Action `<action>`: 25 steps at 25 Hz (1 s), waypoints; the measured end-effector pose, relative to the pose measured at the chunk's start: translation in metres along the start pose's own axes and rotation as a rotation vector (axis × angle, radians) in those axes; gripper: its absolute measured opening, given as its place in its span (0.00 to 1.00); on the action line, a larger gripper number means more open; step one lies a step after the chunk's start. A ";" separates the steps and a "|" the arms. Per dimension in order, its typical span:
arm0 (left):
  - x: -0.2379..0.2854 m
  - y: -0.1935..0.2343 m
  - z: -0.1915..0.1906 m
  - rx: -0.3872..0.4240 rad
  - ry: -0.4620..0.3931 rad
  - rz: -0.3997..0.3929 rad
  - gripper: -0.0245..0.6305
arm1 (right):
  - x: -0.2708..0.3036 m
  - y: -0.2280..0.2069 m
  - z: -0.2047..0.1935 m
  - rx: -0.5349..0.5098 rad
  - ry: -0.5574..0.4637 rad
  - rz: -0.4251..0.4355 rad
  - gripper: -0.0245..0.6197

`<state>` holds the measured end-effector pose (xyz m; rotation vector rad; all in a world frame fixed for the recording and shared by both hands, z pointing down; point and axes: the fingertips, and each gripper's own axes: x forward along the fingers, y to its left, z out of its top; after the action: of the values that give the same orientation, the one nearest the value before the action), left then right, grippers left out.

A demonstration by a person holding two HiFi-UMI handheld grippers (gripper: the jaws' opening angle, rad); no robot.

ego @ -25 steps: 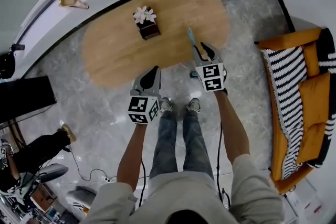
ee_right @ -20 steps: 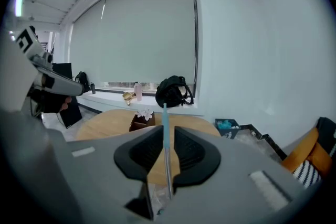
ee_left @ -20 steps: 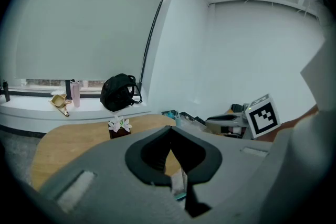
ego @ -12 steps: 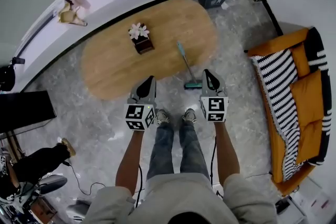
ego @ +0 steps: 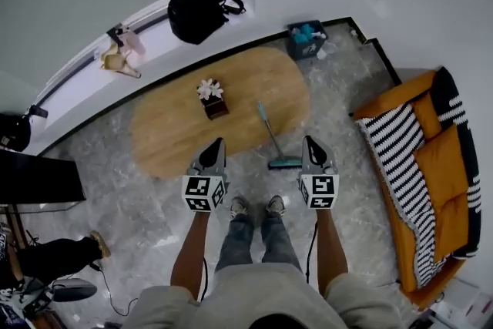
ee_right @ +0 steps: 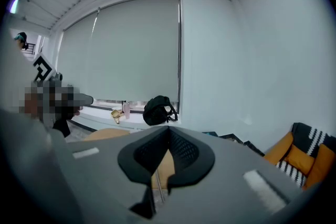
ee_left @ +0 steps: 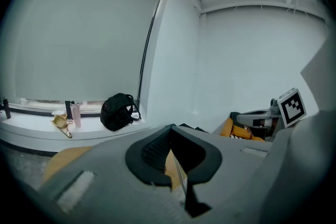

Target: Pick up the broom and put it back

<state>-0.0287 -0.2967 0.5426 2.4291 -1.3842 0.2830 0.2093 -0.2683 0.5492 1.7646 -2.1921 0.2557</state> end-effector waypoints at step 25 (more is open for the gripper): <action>-0.037 0.011 0.131 0.077 -0.191 0.044 0.04 | -0.033 -0.024 0.121 -0.049 -0.143 -0.039 0.04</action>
<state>-0.0555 -0.3219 0.4113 2.5468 -1.5338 0.1192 0.2232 -0.2837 0.4229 1.8480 -2.2374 0.0677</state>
